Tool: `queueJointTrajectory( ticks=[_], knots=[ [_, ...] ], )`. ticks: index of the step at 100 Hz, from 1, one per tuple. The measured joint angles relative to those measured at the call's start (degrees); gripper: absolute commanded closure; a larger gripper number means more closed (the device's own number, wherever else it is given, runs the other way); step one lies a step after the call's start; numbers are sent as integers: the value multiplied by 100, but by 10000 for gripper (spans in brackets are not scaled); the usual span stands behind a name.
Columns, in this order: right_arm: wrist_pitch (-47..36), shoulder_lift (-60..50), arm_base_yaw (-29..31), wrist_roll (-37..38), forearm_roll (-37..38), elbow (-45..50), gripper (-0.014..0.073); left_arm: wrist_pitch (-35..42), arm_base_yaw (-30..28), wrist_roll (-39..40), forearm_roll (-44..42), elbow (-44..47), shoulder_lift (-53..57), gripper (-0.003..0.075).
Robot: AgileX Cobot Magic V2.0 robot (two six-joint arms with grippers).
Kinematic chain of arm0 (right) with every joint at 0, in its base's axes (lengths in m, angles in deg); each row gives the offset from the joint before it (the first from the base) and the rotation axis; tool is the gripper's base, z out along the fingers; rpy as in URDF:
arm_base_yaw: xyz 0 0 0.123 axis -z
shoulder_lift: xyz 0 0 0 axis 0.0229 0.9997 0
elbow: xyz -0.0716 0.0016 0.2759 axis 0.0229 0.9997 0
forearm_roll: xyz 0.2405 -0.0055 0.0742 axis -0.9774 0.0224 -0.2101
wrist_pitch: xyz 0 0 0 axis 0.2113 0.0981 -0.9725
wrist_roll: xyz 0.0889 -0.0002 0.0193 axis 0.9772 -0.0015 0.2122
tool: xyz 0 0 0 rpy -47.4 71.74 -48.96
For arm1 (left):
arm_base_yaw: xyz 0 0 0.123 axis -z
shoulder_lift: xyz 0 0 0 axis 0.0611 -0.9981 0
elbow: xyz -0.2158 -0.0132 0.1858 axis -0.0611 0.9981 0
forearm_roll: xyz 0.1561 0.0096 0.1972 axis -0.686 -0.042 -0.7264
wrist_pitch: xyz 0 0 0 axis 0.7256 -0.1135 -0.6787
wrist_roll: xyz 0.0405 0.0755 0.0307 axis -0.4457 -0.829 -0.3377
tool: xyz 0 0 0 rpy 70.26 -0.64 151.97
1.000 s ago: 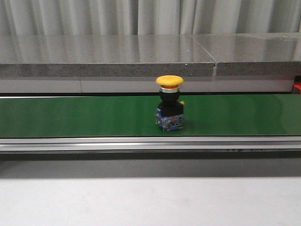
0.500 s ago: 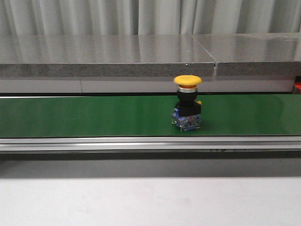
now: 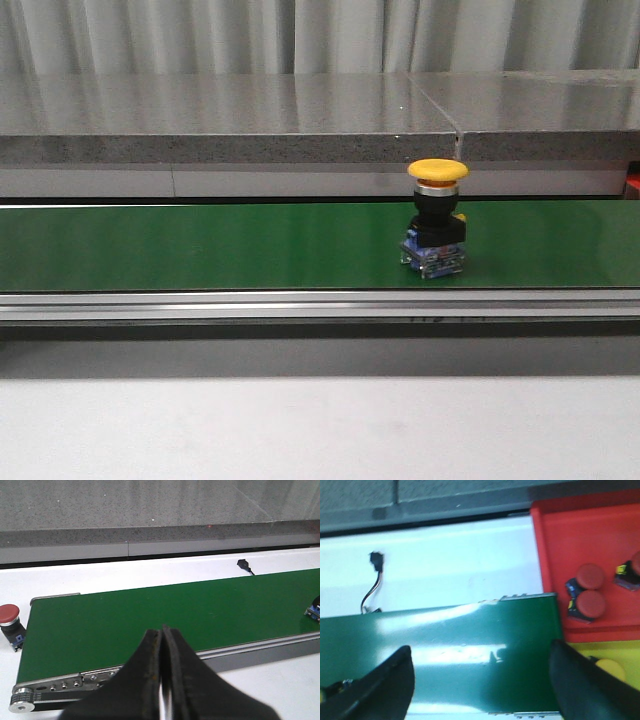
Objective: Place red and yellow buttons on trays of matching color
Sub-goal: 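Lower the right gripper onto the yellow button on the belt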
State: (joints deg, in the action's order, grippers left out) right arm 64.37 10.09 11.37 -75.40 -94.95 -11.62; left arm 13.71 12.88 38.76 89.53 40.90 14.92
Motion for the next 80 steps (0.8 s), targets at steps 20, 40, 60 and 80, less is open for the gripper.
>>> queueJointTrajectory(
  ticks=[20,40,60,80],
  knots=[
    [265,0,-923,-175,0,0,32,0,0,0,0,0,0,741],
    [428,0,-1617,-205,0,0,32,0,0,0,0,0,0,741],
    [638,307,-2115,-213,0,0,32,0,0,0,0,0,0,741],
    [717,846,-2602,-351,0,0,32,0,0,0,0,0,0,741]
  ],
)
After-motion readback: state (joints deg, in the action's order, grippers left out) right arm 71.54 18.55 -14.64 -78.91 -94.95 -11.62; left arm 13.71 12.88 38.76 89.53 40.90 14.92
